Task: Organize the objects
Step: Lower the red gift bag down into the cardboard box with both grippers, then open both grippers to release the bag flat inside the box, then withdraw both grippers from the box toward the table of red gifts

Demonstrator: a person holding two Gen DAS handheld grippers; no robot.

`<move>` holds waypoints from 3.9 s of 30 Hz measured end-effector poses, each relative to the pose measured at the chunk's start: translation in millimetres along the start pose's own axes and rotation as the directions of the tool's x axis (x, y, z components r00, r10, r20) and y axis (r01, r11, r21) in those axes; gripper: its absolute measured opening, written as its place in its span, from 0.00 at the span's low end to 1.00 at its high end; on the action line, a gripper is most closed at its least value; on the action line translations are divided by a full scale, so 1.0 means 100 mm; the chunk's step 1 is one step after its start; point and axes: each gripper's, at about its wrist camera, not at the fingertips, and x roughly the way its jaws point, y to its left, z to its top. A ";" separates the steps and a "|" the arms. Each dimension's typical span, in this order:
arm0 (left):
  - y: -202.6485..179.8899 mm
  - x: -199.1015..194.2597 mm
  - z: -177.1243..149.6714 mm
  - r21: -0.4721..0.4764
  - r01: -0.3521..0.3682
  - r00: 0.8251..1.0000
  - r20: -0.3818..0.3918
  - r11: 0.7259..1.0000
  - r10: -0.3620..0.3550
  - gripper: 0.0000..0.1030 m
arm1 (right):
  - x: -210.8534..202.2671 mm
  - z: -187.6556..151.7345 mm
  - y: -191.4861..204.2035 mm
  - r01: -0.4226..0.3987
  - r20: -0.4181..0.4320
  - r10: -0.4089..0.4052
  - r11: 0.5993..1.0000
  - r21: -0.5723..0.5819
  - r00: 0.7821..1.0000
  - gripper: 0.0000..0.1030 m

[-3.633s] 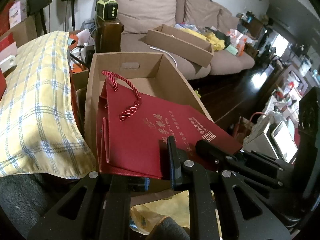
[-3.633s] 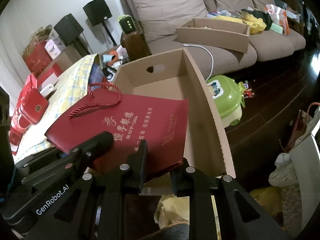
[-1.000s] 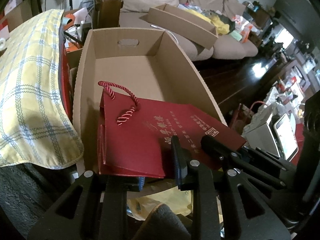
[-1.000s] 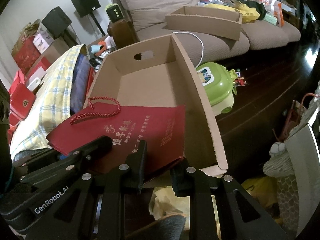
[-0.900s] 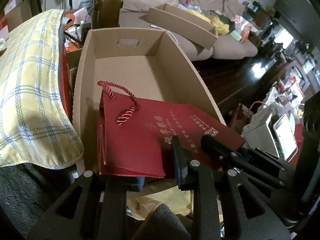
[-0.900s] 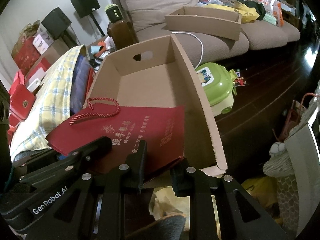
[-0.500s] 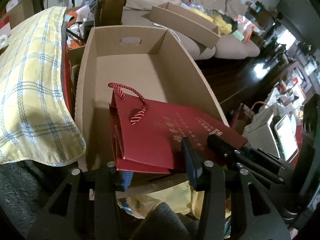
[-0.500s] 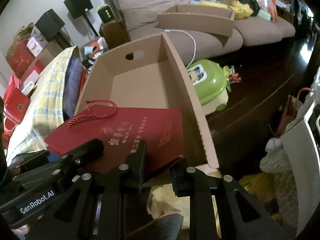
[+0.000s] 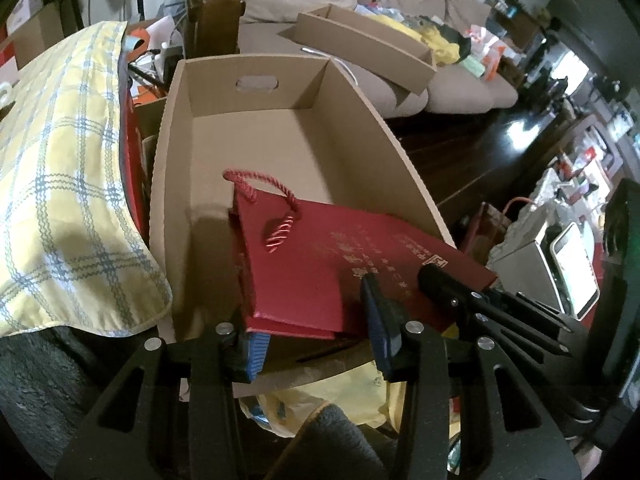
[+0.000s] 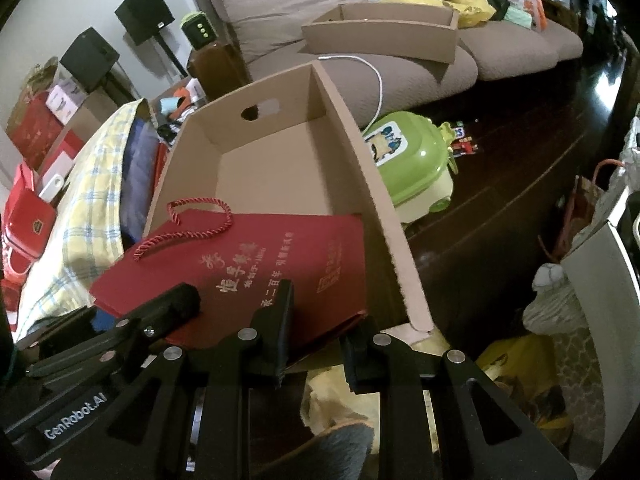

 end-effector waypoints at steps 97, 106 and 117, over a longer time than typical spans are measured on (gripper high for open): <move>0.30 -0.06 0.16 0.106 0.029 0.966 -0.259 0.994 -0.001 0.26 | 0.12 -0.06 -0.10 -0.453 -0.178 0.462 0.887 0.089 0.869 0.11; 0.23 -0.06 0.15 0.099 0.036 0.967 -0.255 0.994 -0.010 0.26 | 0.16 -0.06 0.06 -0.331 -0.163 0.330 0.943 0.025 0.930 0.07; 0.32 -0.52 0.32 0.062 -0.007 0.988 -0.152 0.998 0.016 0.41 | -0.02 0.09 -0.26 -0.291 -0.009 0.295 0.947 0.134 0.955 0.14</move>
